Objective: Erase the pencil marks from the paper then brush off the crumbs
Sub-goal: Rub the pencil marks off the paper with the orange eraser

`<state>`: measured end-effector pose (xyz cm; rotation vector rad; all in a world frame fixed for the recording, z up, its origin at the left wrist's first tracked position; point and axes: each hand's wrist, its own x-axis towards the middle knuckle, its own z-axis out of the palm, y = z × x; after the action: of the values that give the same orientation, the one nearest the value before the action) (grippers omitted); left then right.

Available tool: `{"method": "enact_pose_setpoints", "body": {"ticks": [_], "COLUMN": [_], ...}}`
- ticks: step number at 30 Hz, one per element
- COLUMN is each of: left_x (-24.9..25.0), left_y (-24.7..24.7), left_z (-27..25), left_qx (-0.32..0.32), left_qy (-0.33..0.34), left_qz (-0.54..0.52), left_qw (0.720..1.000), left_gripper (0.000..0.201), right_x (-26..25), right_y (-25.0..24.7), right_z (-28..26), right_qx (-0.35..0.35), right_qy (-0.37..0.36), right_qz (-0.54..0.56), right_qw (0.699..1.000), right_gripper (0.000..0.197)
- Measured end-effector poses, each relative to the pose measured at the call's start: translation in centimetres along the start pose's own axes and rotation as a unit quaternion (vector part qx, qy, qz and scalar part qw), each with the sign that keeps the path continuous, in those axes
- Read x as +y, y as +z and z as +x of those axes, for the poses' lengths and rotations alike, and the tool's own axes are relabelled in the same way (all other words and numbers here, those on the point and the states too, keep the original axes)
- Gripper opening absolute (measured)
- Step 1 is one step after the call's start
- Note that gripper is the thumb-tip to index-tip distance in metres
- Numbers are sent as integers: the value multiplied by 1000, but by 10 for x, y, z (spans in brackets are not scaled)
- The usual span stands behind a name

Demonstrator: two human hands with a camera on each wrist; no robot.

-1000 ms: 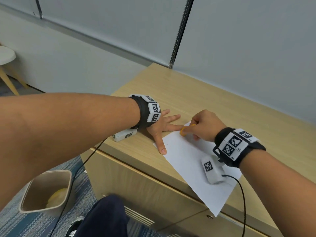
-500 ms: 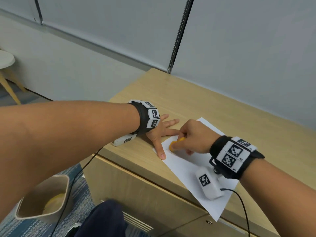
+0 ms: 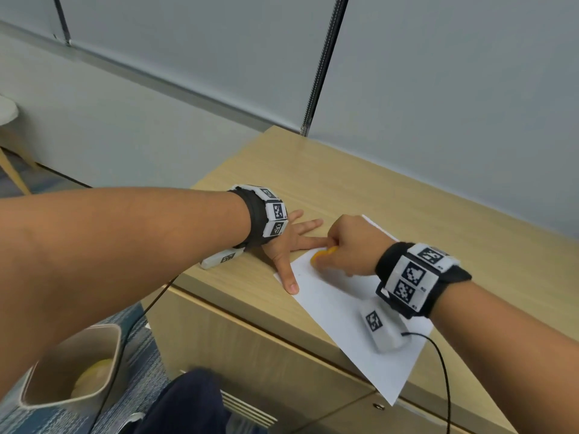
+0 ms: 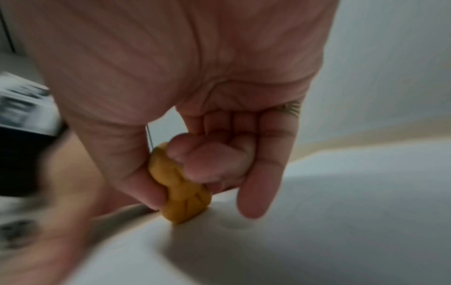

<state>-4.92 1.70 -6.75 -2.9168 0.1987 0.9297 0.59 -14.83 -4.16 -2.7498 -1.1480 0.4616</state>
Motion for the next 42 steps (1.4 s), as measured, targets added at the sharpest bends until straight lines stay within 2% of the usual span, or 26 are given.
{"method": "enact_pose_setpoints", "body": {"ticks": [2, 5, 7, 9, 11, 15, 16, 19, 20, 24, 26, 30, 34, 38, 39, 42], "left_x": [-1, -1, -1, -1, -3, -4, -3, -4, -4, -4, -5, -3, -4, -5, -4, -4], "left_y": [1, 1, 1, 1, 2, 3, 4, 2, 3, 4, 5, 3, 3, 3, 3, 4], "left_z": [0, 1, 2, 3, 4, 6, 7, 6, 5, 6, 8, 6, 7, 7, 7, 10], "left_qx": [1, 5, 4, -5, -6, 3, 1, -4, -2, 10, 8, 5, 10, 7, 6, 7], "left_qy": [-4, 0, -2, -8, -7, -1, 0, -4, -4, 5, 3, 0, 7, 2, 1, -2], "left_qz": [-4, -7, 0, 5, 2, -1, 2, 9, 5, -6, -1, 7, 2, 4, 5, 3], "left_qw": [1000, 1000, 1000, 1000, 1000, 1000, 1000, 1000, 1000, 1000, 1000, 1000, 1000, 1000, 1000, 1000], "left_gripper": [127, 130, 131, 129, 130, 135, 135, 130, 129, 139, 138, 127, 129, 130, 131, 140], "right_x": [-5, 2, -1, -11, -14, -7, -8, -18, -18, -2, -7, -22, -7, 1, 2, 4], "right_y": [1, -14, -12, -1, 0, -16, -14, -1, -2, -22, -19, 3, 7, 15, 14, 7], "right_z": [-4, 9, 11, 5, 3, 13, 11, -1, -2, 12, 7, -19, -17, -14, -16, -24], "right_qx": [-54, -9, 12, -39, -76, -9, -12, -83, -89, -9, -22, -91, -71, -7, -26, -157], "right_qy": [-15, 42, 37, -4, -1, 71, 61, 5, 7, 83, 55, -62, -87, -82, -94, -112], "right_qz": [16, 38, 21, 11, 43, 45, 31, 2, 7, 52, 30, -2, 38, 77, 79, 100], "right_qw": [998, 998, 999, 999, 996, 996, 998, 997, 996, 995, 998, 994, 993, 994, 992, 976], "right_gripper": [31, 31, 29, 29, 30, 30, 29, 33, 34, 35, 35, 37, 29, 27, 27, 28]}}
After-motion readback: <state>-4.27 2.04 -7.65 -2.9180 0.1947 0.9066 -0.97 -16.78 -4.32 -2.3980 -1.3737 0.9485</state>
